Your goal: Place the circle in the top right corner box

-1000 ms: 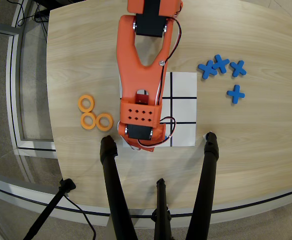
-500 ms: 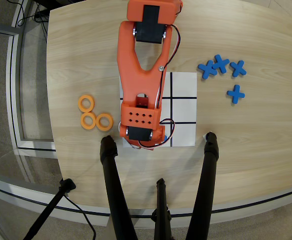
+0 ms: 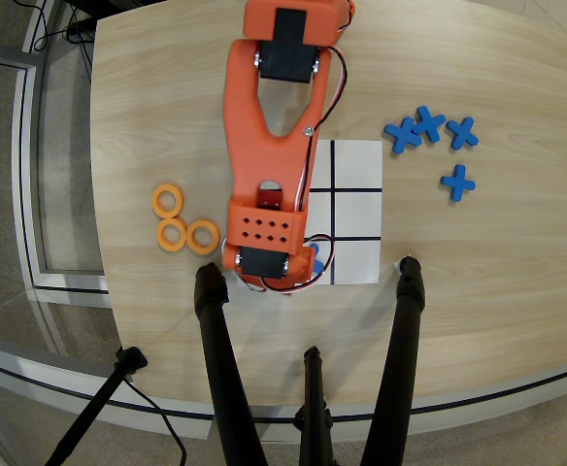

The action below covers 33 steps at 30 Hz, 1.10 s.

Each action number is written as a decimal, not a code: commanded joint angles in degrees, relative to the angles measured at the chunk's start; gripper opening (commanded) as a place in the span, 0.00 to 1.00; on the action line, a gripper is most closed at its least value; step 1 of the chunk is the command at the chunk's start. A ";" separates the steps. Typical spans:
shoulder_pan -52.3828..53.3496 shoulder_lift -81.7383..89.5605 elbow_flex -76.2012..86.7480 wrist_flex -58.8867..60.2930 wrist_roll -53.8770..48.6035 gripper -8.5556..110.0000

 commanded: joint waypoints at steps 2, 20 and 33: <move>1.14 11.95 0.53 6.15 0.26 0.17; -6.50 108.46 87.01 21.62 -12.66 0.17; -7.47 131.13 110.92 22.06 -14.33 0.07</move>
